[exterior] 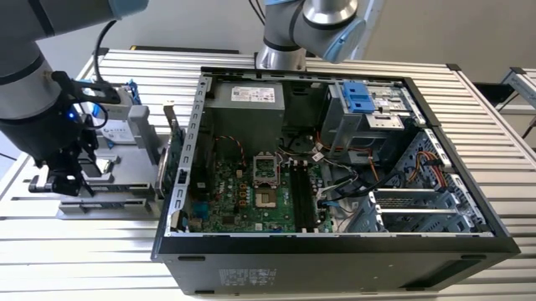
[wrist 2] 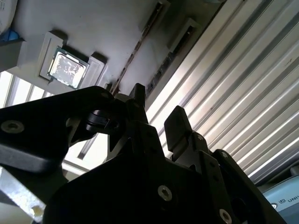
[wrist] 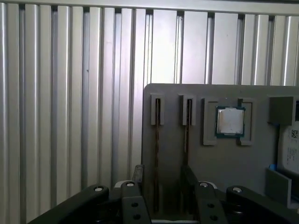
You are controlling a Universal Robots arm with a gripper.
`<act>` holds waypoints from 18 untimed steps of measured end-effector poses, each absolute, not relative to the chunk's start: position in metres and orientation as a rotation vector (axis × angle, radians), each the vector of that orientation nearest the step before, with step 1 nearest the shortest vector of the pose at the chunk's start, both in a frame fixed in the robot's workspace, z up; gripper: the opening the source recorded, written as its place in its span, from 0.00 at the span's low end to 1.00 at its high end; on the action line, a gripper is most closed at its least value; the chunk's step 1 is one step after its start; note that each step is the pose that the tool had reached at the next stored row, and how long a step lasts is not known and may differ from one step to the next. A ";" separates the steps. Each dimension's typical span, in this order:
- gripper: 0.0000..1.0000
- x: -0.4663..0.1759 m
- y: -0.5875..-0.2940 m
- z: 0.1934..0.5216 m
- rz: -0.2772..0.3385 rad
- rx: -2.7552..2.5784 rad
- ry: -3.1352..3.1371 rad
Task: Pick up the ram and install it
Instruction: 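Pick up the ram and move it above insertion slot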
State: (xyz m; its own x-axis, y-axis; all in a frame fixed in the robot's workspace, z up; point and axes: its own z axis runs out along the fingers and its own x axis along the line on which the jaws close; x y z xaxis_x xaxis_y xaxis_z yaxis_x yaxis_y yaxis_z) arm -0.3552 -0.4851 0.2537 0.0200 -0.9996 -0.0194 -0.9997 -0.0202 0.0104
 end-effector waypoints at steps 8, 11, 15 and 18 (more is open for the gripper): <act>1.00 -0.355 -0.485 0.245 0.033 -2.253 2.181; 1.00 -0.355 -0.485 0.242 0.032 -2.254 2.180; 1.00 -0.355 -0.485 0.238 0.032 -2.257 2.177; 1.00 -0.355 -0.485 0.234 0.032 -2.264 2.171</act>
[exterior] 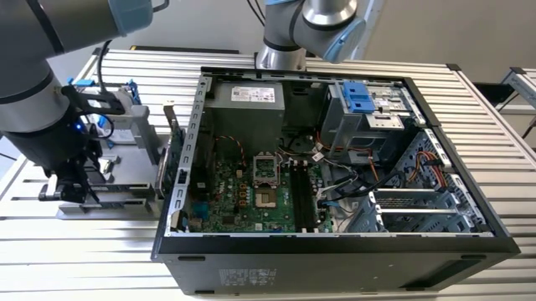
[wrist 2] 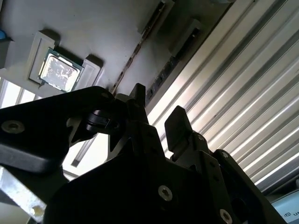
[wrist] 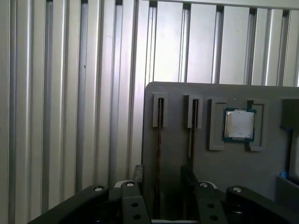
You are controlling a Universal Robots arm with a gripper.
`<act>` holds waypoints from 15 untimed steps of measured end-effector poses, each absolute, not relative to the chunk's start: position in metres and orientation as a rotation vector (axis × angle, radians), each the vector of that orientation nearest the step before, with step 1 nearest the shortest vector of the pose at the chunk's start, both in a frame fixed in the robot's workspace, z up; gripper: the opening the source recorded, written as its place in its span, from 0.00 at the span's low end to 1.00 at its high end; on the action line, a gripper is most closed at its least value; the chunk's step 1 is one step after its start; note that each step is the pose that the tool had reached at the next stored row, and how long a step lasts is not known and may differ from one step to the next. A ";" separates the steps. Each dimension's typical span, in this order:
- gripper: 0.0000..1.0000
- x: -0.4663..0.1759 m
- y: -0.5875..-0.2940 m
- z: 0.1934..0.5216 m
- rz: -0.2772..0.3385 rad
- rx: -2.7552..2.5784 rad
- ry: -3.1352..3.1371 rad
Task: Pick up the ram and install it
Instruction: 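Pick up the ram and move it above insertion slot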
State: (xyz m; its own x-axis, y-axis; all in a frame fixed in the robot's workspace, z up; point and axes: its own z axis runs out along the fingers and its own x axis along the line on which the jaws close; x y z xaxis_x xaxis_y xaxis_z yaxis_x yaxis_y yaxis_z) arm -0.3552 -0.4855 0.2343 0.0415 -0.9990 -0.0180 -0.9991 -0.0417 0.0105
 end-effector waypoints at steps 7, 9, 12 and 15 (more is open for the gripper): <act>1.00 -0.355 -0.486 0.226 0.031 -2.272 2.163; 1.00 -0.355 -0.486 0.223 0.030 -2.272 2.163; 1.00 -0.355 -0.486 0.218 0.030 -2.272 2.164; 1.00 -0.355 -0.486 0.214 0.030 -2.272 2.165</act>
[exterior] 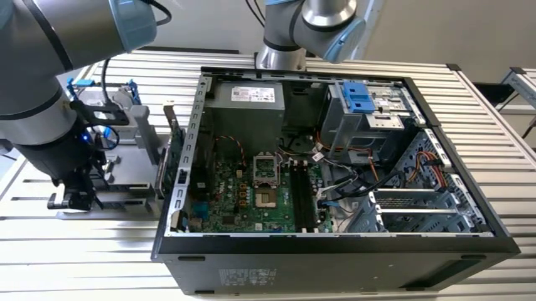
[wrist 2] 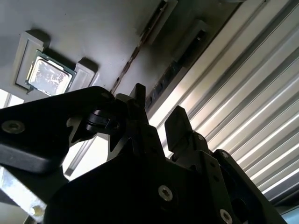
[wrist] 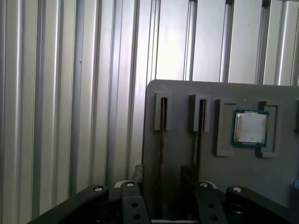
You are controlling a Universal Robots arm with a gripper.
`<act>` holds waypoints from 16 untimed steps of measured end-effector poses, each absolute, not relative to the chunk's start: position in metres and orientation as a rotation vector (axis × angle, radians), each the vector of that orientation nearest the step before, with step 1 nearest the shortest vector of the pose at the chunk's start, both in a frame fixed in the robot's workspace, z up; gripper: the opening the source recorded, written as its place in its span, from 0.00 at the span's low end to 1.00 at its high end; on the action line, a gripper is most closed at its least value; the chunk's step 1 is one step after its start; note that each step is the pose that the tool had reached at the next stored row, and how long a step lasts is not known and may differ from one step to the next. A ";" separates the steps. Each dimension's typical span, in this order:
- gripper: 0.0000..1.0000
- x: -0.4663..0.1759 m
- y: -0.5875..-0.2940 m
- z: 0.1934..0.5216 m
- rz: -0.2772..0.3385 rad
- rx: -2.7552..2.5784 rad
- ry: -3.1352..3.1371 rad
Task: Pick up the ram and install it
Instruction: 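Pick up the ram and move it above insertion slot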
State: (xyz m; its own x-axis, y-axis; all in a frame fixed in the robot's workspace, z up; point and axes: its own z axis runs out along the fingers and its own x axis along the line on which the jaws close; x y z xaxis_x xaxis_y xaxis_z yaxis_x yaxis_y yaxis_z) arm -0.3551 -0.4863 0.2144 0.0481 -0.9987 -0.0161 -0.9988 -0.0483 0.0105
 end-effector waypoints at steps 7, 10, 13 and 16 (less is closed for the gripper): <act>1.00 -0.355 -0.487 0.205 0.029 -2.270 2.168; 1.00 -0.355 -0.487 0.201 0.029 -2.269 2.168; 1.00 -0.355 -0.488 0.199 0.029 -2.269 2.169; 1.00 -0.355 -0.488 0.198 0.029 -2.268 2.169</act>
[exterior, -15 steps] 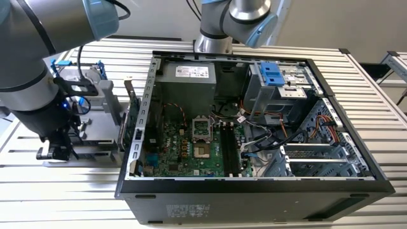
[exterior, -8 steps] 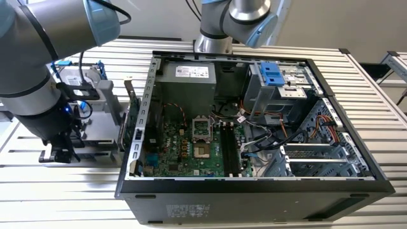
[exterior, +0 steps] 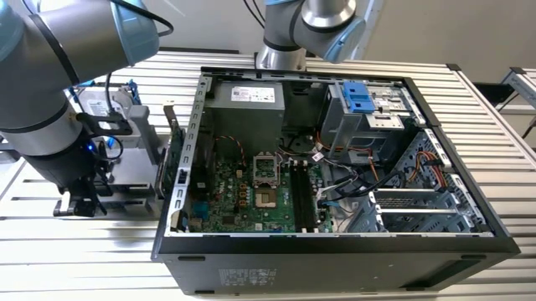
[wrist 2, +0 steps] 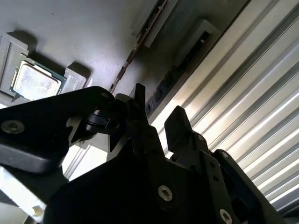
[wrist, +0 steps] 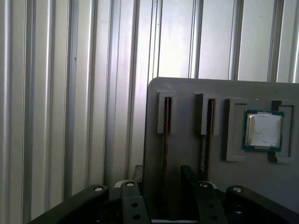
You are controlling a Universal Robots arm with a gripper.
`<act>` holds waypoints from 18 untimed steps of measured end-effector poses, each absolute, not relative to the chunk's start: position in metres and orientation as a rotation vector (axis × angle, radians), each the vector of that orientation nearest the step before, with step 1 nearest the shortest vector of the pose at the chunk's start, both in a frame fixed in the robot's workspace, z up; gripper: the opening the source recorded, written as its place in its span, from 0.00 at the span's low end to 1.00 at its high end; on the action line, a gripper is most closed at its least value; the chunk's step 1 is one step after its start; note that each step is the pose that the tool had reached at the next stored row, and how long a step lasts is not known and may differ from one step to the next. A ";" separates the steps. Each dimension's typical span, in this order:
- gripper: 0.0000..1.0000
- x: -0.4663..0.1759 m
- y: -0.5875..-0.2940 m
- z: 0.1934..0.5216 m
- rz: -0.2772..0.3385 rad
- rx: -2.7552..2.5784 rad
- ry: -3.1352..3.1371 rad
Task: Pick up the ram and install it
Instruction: 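Pick up the ram and move it above insertion slot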
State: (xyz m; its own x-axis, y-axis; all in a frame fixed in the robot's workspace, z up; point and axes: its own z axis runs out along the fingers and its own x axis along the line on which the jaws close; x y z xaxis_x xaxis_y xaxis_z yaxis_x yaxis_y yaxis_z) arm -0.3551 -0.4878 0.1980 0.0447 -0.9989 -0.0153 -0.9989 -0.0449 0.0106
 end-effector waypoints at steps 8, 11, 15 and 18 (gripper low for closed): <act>1.00 -0.355 -0.488 0.197 0.029 -2.269 2.169; 1.00 -0.355 -0.488 0.197 0.028 -2.269 2.169; 0.00 -0.355 -0.488 0.197 0.028 -2.269 2.169; 0.00 -0.355 -0.488 0.197 0.029 -2.269 2.169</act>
State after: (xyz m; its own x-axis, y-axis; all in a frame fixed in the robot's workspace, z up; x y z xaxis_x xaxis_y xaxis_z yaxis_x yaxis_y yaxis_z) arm -0.3551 -0.4882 0.1968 0.0447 -0.9989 -0.0150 -0.9989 -0.0448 0.0106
